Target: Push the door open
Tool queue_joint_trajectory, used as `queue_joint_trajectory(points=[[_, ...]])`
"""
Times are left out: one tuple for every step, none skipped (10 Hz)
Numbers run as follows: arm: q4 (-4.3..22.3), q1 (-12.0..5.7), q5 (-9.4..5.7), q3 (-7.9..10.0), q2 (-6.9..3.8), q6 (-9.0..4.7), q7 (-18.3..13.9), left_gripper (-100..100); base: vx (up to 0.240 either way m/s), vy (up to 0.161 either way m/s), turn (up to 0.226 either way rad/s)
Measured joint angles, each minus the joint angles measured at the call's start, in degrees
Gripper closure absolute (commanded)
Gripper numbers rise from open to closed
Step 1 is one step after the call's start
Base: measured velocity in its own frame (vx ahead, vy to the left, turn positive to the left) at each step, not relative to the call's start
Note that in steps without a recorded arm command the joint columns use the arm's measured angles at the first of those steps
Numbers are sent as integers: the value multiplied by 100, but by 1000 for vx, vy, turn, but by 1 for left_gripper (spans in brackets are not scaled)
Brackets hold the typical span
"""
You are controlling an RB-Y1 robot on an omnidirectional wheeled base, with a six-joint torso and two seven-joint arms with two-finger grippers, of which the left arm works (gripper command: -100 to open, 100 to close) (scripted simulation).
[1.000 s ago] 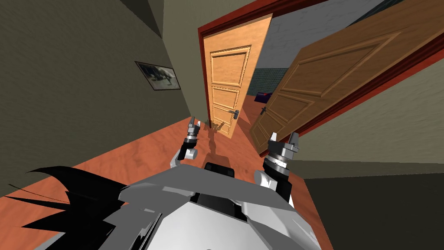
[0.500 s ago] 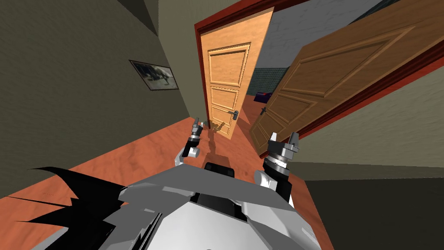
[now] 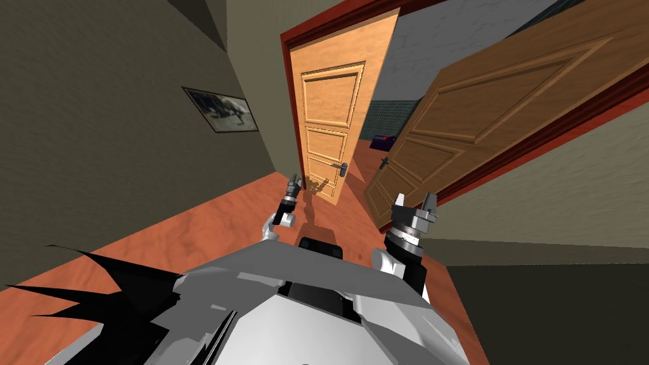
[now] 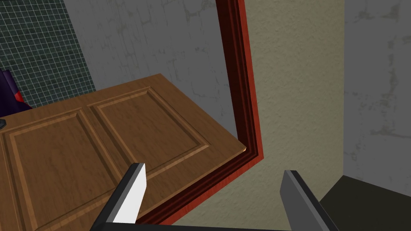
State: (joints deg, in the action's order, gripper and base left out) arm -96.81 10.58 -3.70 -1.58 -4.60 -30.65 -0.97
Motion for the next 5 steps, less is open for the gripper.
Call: queue_joint_trajectory(points=[[169, -121, 9, -8, -13, 8, -17, -100, 64, -4, -5], [236, -171, 22, -22, 2, 41, -13, -100, 54, 0, -14], [381, -271, 27, -24, -9, 62, -19, -100, 80, 0, -23], [564, -387, 42, -39, -2, 62, -24, -100, 94, -8, -28], [730, -501, 68, -67, 32, 76, -12, -100, 98, -2, -27]])
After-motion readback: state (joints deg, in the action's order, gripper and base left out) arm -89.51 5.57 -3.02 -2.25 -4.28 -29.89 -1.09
